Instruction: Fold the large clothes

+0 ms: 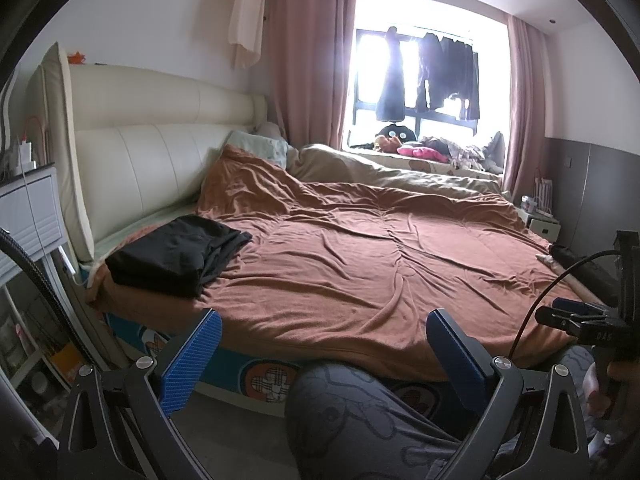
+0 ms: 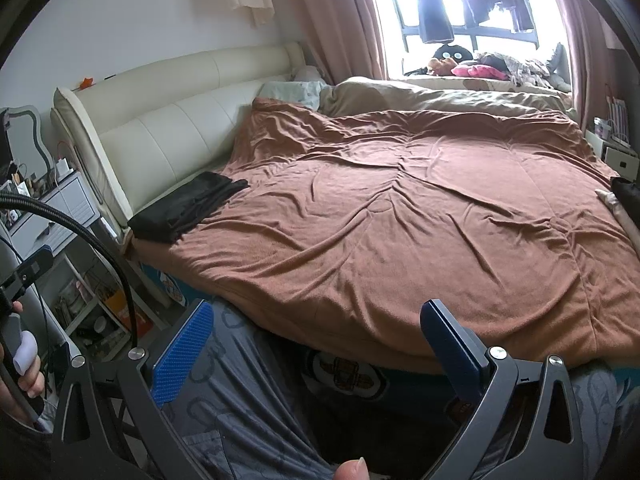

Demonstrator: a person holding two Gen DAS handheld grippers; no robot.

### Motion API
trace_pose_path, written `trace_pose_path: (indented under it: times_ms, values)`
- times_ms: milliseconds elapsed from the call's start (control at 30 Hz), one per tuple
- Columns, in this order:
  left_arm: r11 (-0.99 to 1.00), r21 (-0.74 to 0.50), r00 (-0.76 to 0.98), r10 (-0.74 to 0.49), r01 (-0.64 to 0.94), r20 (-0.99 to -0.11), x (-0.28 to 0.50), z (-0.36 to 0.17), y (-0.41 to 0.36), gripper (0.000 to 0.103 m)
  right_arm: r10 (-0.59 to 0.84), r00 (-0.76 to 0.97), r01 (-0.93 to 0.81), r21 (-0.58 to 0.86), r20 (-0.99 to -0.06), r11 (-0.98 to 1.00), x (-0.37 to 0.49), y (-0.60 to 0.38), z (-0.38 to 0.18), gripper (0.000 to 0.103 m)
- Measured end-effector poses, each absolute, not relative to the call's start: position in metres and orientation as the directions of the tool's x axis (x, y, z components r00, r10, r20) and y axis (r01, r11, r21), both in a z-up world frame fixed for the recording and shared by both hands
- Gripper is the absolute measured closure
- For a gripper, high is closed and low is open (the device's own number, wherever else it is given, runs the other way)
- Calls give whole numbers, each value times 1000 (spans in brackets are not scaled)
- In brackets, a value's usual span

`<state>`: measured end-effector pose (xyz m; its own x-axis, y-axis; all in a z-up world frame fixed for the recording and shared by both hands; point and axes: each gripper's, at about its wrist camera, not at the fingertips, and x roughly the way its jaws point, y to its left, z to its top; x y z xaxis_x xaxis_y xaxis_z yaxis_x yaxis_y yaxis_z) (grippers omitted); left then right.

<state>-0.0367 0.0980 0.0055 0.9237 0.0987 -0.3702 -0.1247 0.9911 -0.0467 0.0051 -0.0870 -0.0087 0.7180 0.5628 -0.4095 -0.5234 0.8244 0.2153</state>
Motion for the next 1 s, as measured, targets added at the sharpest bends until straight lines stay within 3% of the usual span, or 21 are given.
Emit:
trace_pose_path:
  times_ms: [1000]
  values:
    - [992, -54, 935, 89, -114, -343, -45, 11, 90, 0, 570, 735, -531, 210, -368, 821, 0, -90, -10, 0]
